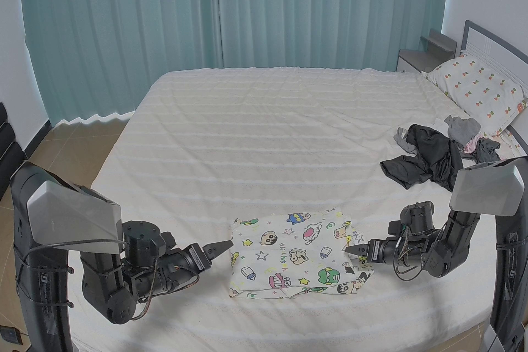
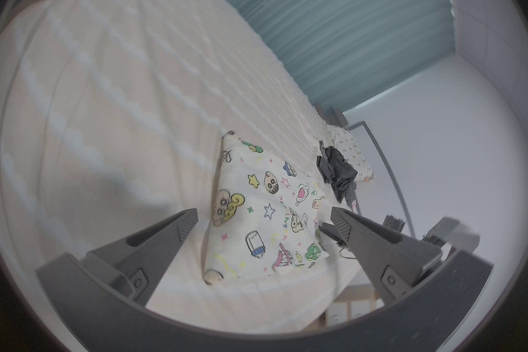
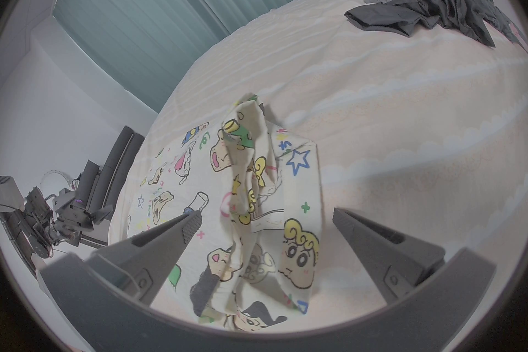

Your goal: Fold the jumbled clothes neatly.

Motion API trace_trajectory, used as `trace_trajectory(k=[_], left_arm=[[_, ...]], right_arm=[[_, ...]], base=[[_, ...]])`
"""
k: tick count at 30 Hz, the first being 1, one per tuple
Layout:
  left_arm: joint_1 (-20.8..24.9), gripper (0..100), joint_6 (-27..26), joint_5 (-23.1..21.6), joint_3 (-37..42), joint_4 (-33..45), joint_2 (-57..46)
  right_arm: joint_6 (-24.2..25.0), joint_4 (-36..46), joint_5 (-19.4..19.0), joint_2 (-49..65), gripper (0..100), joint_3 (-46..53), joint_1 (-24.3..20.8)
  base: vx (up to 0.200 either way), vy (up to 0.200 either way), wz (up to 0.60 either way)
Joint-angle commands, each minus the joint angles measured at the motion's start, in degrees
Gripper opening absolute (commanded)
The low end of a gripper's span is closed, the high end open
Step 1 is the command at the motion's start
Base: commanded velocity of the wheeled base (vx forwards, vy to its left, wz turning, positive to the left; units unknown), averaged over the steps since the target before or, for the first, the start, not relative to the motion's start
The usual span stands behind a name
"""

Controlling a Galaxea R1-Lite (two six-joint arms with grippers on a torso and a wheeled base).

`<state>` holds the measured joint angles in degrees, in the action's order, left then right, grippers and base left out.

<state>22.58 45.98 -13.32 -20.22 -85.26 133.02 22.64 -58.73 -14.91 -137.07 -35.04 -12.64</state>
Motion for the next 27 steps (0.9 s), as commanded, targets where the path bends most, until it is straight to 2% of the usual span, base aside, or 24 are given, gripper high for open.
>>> trace_trajectory(k=[1,4,12,16,22,27], left_arm=[[-0.1,100,-9.4,0.3,-11.8,17.8,3.2],[-0.1,100,-10.0,0.4,-16.7,24.3,3.4],[1.2,100,-11.7,0.4,-25.7,30.5,5.4],[2.4,100,-12.0,0.5,-29.4,36.2,6.0],[4.2,100,-12.6,0.4,-31.2,37.1,6.3],[5.7,100,-12.5,0.5,-33.0,40.5,6.3]], right_arm=[[-1.0,1.7,-0.3,-0.9,100,-1.1,1.0],[-1.1,1.9,-0.6,-1.4,100,-1.4,0.1],[-1.0,1.8,-3.5,-1.5,100,-2.7,-1.1],[-0.3,1.9,-4.7,-1.8,100,-4.1,-2.7],[0.3,1.3,-3.0,-5.3,100,-6.7,-6.1],[3.2,1.3,-2.7,-5.1,100,-7.4,-7.9]], base=[[0.000,0.000,0.00],[0.000,0.000,0.00],[0.000,0.000,0.00],[0.000,0.000,0.00],[0.000,0.000,0.00],[0.000,0.000,0.00]])
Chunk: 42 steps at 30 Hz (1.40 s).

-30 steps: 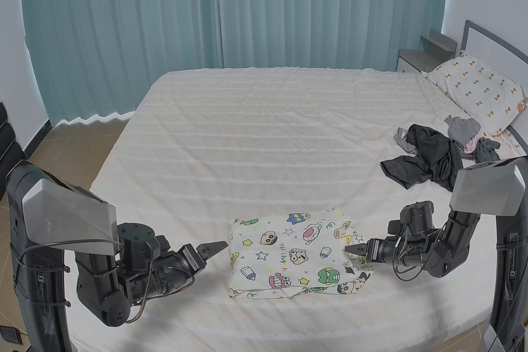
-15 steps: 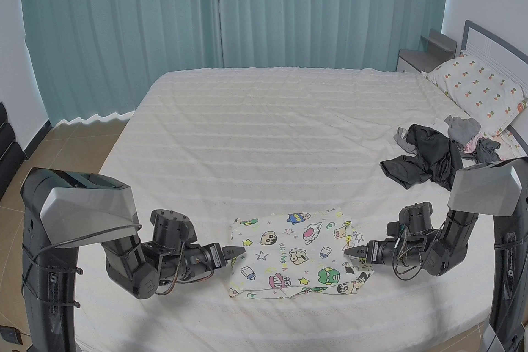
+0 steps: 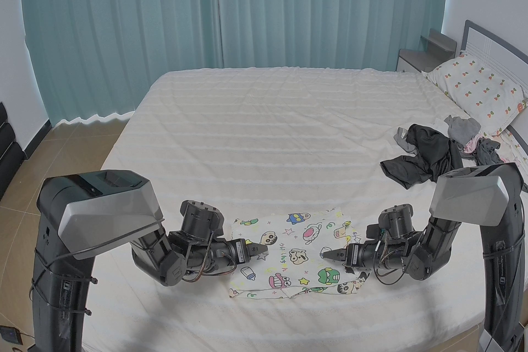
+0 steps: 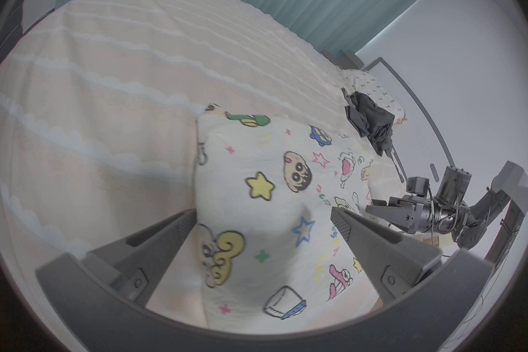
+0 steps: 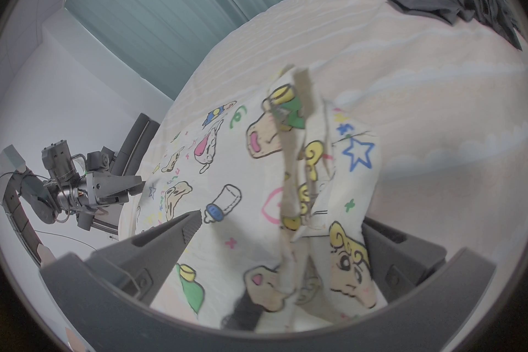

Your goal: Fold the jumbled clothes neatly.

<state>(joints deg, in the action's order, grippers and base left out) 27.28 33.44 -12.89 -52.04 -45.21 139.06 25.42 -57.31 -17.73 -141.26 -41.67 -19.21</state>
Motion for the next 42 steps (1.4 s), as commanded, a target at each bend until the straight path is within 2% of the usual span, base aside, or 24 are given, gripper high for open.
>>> trace_trajectory(k=[1,2,3,4,16,29,38,42], left_arm=[[1.0,100,0.0,0.1,-1.2,0.6,0.2],[1.2,100,0.0,0.1,-1.2,0.6,0.2],[1.4,100,0.0,0.1,-1.2,0.7,0.1],[1.4,0,0.1,0.1,-1.2,0.7,0.1],[1.5,0,0.3,0.8,1.2,0.5,-1.2],[2.2,0,1.6,0.8,4.2,-0.1,-4.1],[2.3,0,3.5,0.8,5.4,0.0,-6.0],[2.3,0,3.6,0.8,5.9,-0.1,-6.2]], right_arm=[[0.5,-0.1,0.1,-1.0,100,-0.9,-1.4],[0.9,-0.1,0.2,-0.9,100,-1.5,-1.4],[1.3,0.0,0.2,-0.8,0,-1.8,-1.4],[1.7,0.0,0.2,-0.7,0,-1.8,-1.4],[10.0,-0.3,-1.3,4.2,0,0.5,-2.0],[10.4,-0.3,-2.1,7.3,0,3.6,-1.9],[10.3,-0.3,-3.2,9.3,0,5.5,-2.1],[10.3,-0.3,-3.2,9.8,0,6.1,-2.1]], base=[[0.000,0.000,0.00],[0.000,0.000,0.00],[0.000,0.000,0.00],[0.000,0.000,0.00],[0.000,0.000,0.00],[0.000,0.000,0.00],[-0.200,0.000,0.00],[0.000,0.000,0.00]])
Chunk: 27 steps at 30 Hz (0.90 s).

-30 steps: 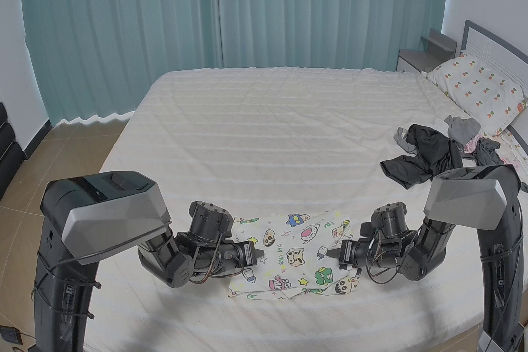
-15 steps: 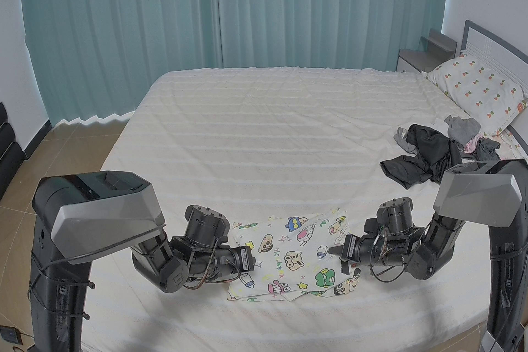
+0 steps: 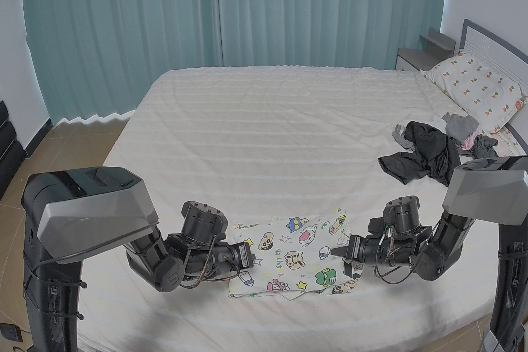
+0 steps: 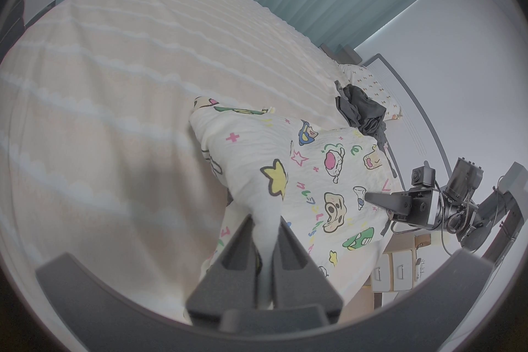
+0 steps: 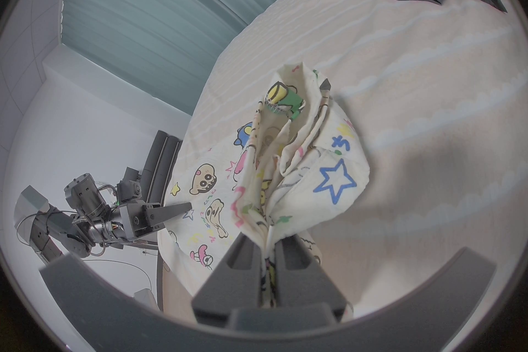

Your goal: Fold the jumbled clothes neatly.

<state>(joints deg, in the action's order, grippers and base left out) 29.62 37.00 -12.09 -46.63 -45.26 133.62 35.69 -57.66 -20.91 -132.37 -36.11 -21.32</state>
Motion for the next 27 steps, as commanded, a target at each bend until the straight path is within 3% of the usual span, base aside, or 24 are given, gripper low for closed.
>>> trace_trajectory(k=[1,11,27], left_arm=[[0.0,0,0.0,0.0,0.7,0.0,-0.9],[0.8,0,1.8,0.0,0.8,-0.2,-1.4],[3.6,0,1.8,1.6,0.9,-0.2,-3.5]], right_arm=[[0.0,0.0,0.0,1.2,0,0.8,0.0],[0.0,-0.3,0.0,2.8,0,2.3,-0.7],[0.0,-4.8,0.1,3.1,0,4.8,-0.7]], base=[[0.000,0.000,0.00],[0.000,0.000,0.00],[0.000,-0.200,0.00]])
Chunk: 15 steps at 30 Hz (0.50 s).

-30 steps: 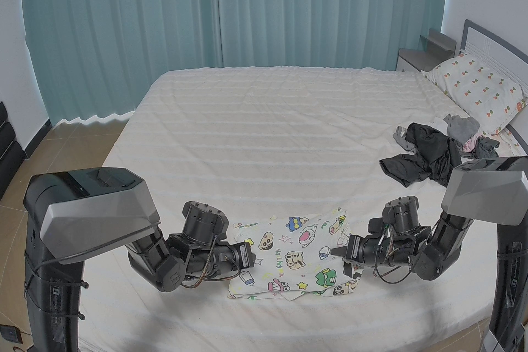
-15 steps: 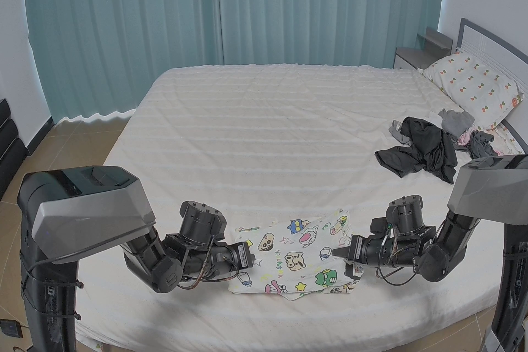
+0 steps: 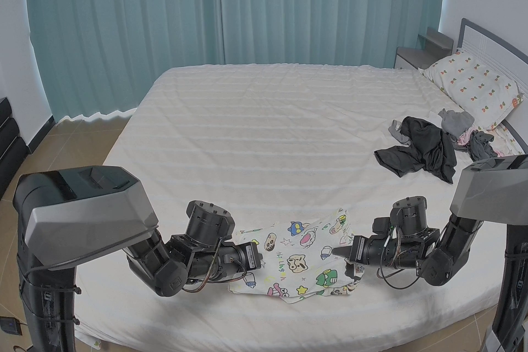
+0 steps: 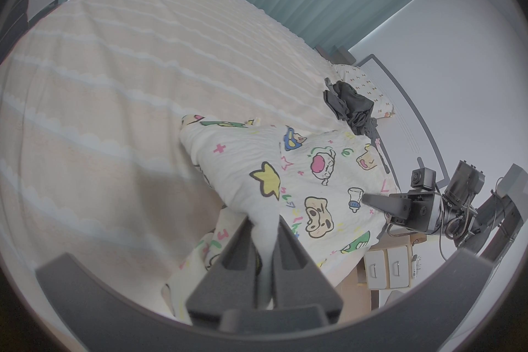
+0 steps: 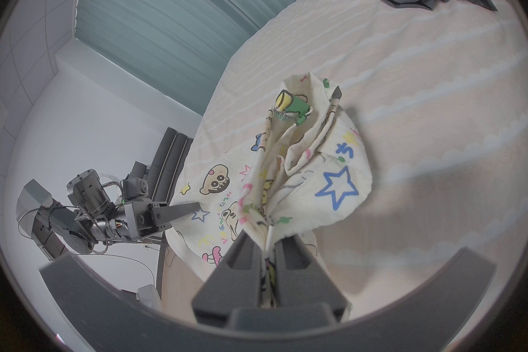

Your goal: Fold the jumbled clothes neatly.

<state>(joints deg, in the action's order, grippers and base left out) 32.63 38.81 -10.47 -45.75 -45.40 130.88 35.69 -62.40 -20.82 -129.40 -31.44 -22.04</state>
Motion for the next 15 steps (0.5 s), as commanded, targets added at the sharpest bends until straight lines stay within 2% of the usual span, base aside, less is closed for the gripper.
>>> trace_trajectory(k=[1,15], left_arm=[[0.7,0,0.0,0.1,0.0,0.0,-0.8],[1.9,0,0.6,0.1,0.0,0.0,-2.3]], right_arm=[[0.0,-0.1,0.0,0.2,0,0.2,0.1],[-0.1,-0.2,0.3,1.6,0,1.0,0.6]], base=[[0.000,-0.200,0.00],[0.000,-0.200,0.00]])
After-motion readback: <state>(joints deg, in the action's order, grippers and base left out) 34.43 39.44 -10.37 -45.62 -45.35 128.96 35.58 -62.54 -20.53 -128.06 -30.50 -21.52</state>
